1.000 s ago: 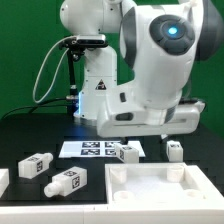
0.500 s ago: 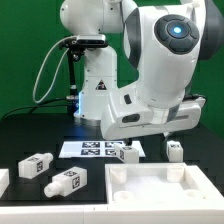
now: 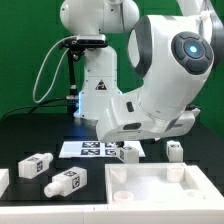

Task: Assemble one leg

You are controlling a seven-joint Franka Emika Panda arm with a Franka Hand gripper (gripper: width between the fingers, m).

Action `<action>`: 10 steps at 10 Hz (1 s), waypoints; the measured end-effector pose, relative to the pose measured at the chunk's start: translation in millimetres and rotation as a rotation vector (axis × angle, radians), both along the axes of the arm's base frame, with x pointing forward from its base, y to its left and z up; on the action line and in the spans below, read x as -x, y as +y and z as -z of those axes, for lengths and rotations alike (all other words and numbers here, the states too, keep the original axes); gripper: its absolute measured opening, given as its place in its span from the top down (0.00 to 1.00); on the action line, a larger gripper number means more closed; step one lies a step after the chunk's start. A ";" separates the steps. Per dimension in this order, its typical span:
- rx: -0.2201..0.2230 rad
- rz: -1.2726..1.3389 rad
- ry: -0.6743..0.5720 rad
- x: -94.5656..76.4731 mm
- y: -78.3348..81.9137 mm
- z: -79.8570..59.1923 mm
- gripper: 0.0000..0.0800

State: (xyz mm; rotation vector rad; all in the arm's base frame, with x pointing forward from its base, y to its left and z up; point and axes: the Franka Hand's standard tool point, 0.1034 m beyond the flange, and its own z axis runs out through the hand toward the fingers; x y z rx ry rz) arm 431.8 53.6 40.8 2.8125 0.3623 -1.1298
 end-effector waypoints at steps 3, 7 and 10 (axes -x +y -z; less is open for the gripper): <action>0.001 0.000 0.002 0.4 -0.6 0.5 0.19; 0.125 0.011 0.152 -6.4 -3.8 -3.0 0.19; 0.119 0.024 0.156 -5.0 -4.9 0.1 0.19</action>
Offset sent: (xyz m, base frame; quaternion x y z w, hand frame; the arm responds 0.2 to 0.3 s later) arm -0.0049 -0.0373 0.0027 -0.0885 -0.0991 0.0428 0.9902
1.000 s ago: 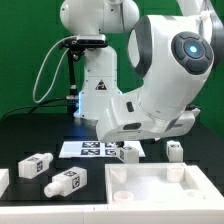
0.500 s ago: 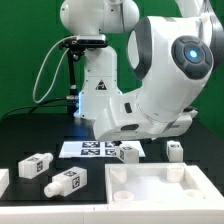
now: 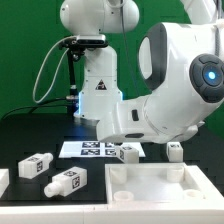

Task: Assemble one leg

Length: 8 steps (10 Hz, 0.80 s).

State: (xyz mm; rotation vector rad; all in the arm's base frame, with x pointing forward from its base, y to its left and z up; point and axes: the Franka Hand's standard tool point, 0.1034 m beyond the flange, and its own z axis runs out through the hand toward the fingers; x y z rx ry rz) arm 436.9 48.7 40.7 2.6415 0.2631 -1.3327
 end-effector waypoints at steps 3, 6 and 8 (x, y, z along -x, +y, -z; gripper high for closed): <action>0.025 0.047 0.060 19.3 -11.1 27.9 0.19; 0.025 0.045 0.063 20.6 -10.2 30.0 0.19; 0.025 0.045 0.063 20.7 -10.2 30.1 0.51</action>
Offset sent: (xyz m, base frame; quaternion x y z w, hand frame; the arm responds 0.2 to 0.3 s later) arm -0.0302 -0.0024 -0.0372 -0.0123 -0.0354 0.0393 0.9985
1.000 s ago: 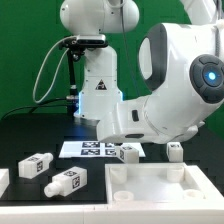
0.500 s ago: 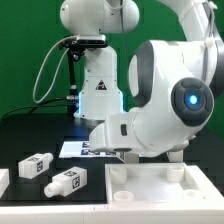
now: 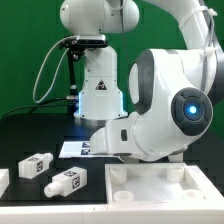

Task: Assemble one leg

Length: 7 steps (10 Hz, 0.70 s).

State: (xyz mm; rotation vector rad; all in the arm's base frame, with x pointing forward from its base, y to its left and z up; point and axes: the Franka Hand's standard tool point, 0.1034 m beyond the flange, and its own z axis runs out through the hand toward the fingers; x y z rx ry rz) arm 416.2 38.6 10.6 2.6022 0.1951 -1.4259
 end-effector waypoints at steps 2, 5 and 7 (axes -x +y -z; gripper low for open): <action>0.000 0.000 0.000 -0.1 0.0 -0.1 0.64; -0.070 0.089 0.029 -31.5 10.8 -47.9 0.64; -0.089 0.096 -0.033 -62.5 10.8 -78.9 0.64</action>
Offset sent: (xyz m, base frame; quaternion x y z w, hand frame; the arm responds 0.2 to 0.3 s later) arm 0.0420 0.0174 0.0724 0.1376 -0.0509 -0.0417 0.9883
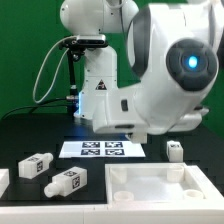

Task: Assemble one leg

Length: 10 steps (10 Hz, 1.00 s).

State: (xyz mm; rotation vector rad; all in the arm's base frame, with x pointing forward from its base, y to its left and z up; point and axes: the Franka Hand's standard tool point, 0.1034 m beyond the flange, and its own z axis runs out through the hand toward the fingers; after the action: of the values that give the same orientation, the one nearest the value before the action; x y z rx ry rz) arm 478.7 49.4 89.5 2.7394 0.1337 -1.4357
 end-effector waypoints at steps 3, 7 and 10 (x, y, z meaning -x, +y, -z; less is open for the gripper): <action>-0.036 -0.011 -0.226 -18.7 0.0 5.1 0.64; -0.133 0.044 -0.582 -87.1 13.3 -36.8 0.64; -0.138 0.049 -0.832 -95.5 8.4 -39.1 0.64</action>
Offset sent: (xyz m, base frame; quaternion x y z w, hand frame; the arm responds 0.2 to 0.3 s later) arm 0.0000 0.0000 0.0000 0.0000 0.1296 0.0000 0.9916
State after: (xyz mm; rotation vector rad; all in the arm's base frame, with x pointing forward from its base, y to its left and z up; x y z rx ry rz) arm 574.3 57.8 128.6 3.1963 0.1284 -0.2028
